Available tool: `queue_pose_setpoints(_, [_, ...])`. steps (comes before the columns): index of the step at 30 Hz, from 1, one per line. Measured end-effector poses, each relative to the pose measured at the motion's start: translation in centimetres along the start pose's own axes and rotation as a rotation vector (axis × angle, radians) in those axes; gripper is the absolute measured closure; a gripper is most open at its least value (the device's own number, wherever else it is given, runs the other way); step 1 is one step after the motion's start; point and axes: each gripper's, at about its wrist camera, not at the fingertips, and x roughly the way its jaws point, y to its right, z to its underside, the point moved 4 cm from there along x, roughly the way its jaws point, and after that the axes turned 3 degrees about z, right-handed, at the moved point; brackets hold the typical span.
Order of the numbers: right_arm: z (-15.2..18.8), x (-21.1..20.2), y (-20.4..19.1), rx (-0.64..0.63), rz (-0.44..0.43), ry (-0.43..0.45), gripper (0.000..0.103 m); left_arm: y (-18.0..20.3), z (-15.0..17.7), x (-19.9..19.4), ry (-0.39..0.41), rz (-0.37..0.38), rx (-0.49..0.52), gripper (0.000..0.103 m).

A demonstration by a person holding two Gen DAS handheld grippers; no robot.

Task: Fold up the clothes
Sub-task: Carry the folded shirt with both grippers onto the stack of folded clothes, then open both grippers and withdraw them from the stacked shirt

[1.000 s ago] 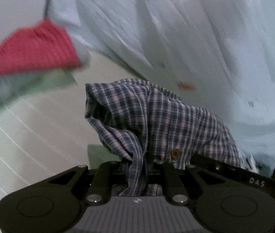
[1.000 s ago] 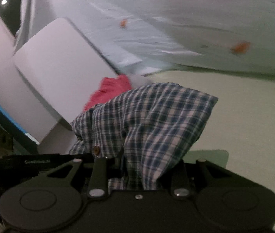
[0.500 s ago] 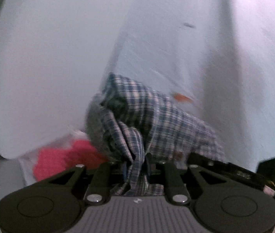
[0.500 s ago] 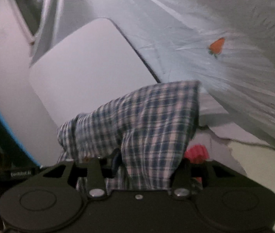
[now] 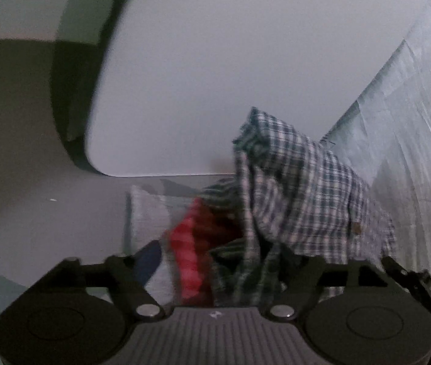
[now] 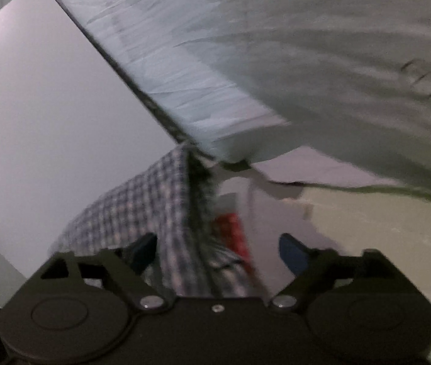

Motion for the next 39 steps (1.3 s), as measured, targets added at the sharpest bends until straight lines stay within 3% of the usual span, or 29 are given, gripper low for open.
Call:
queue_pose_setpoints(3, [-0.1, -2.9, -0.6, -0.088, 0.100, 0.071, 0.008, 0.3, -0.1, -1.5, 0.028, -0.047, 0.083, 0.015])
queue_pose_setpoints(6, [0.7, -7.0, -2.5, -0.205, 0.188, 0.171, 0.002, 2.3, 0.7, -4.4, 0.096, -0.091, 0.255, 0.013])
queue_pose_setpoints(9, [2.4, -11.7, -4.9, -0.269, 0.217, 0.245, 0.000, 3.7, 2.8, -8.7, 0.146, -0.045, 0.382, 0.002])
queue_pose_setpoints(12, [4.8, -16.3, -6.7, -0.256, 0.224, 0.287, 0.000, 4.6, 4.9, -12.6, 0.176, 0.012, 0.434, 0.000])
queue_pose_setpoints(17, [9.4, -22.6, -8.1, -0.129, 0.259, 0.265, 0.000, 5.4, 8.5, -18.5, 0.231, 0.028, 0.462, 0.000])
queue_pose_setpoints(22, [14.9, -27.3, -9.2, -0.142, 0.280, 0.177, 0.000, 5.5, 11.5, -22.6, 0.242, 0.002, 0.495, 0.000])
queue_pose_setpoints(25, [17.7, -29.2, -9.6, -0.159, 0.314, 0.168, 0.000, 5.1, 13.7, -25.1, 0.232, 0.019, 0.485, 0.000])
queue_pose_setpoints(29, [21.5, -31.9, -10.2, -0.181, 0.359, 0.155, 0.000, 4.4, 16.2, -26.5, 0.194, 0.065, 0.506, 0.000])
queue_pose_setpoints(34, [24.8, -33.3, -10.9, -0.177, 0.371, 0.141, 0.000, 4.0, 18.0, -28.2, 0.186, 0.075, 0.617, 0.000])
queue_pose_setpoints(39, [25.9, -34.2, -11.8, -0.204, 0.387, 0.143, 0.000, 3.1, 18.7, -29.1, 0.169, 0.091, 0.627, 0.000])
